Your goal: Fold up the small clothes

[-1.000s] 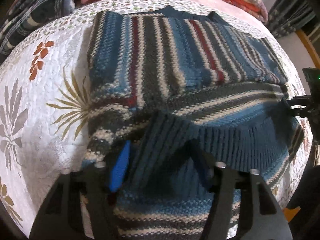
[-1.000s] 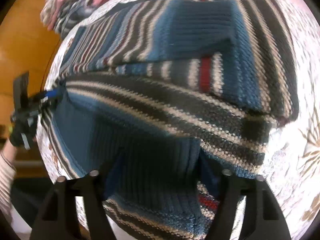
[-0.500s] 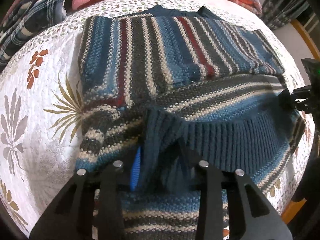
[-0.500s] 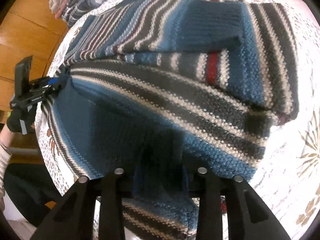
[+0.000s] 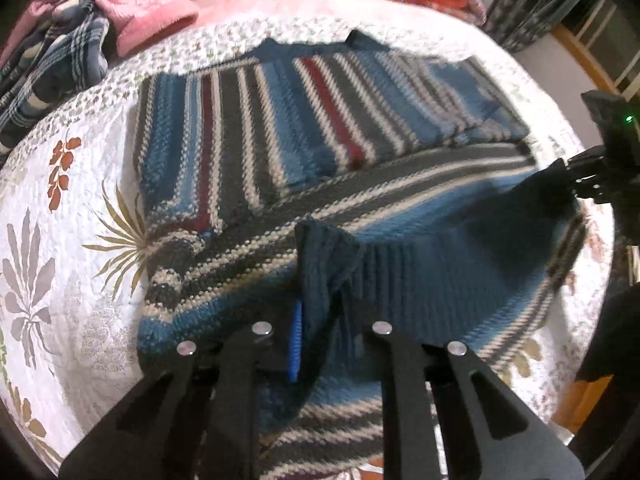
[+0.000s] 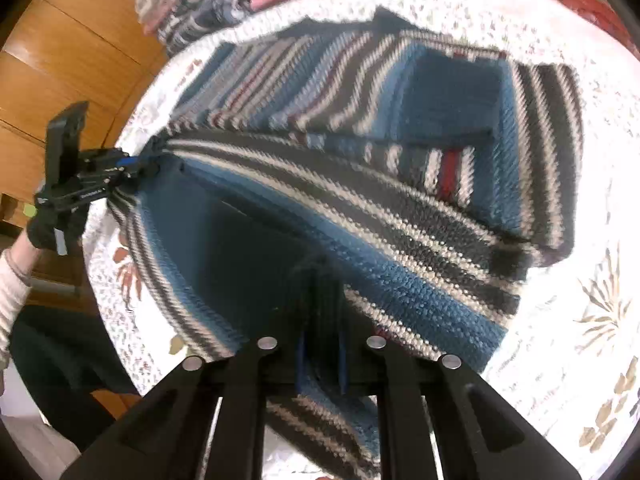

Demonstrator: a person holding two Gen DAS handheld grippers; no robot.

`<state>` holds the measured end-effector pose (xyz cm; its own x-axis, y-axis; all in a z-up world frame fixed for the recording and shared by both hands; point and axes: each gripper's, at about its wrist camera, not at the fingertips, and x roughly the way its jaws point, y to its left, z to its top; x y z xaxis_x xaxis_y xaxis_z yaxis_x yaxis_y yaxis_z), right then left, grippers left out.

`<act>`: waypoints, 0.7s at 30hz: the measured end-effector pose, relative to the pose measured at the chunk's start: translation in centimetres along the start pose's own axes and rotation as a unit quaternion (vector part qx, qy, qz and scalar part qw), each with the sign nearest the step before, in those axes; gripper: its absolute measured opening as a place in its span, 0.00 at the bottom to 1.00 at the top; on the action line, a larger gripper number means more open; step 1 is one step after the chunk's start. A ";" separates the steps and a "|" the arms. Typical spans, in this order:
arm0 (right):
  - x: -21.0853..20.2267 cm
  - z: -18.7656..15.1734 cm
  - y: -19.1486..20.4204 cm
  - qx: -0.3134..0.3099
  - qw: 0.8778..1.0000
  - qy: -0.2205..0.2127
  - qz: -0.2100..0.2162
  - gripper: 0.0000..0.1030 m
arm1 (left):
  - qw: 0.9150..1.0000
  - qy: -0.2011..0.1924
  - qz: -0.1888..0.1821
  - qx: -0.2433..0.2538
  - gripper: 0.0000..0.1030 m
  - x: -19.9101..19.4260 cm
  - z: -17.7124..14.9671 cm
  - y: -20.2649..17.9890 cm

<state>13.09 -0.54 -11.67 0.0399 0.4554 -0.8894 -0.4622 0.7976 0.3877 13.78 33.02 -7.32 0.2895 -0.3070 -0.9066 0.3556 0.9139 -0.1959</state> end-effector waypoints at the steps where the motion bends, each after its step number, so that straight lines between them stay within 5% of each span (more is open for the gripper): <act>1: -0.9 -0.2 0.2 -0.001 1.000 -0.008 0.004 0.11 | 1.000 -0.011 -0.004 -0.003 0.13 -0.7 0.1 0.1; 8: -5.7 -0.2 1.2 0.004 0.997 -0.071 0.014 0.11 | 0.995 -0.084 -0.031 -0.033 0.13 -4.9 0.9 0.6; 15: -10.6 1.6 0.0 0.040 0.988 -0.148 0.015 0.11 | 0.980 -0.176 -0.036 -0.081 0.13 -9.2 3.0 1.7; 21: -12.6 5.0 -1.8 0.078 0.979 -0.186 0.004 0.11 | 0.970 -0.214 -0.030 -0.112 0.13 -9.6 6.4 2.9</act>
<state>17.84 -5.76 0.06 0.3713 0.5508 -0.7476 -0.3231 0.8314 0.4521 17.77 36.96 3.26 0.6335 -0.4001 -0.6622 0.1958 0.9109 -0.3631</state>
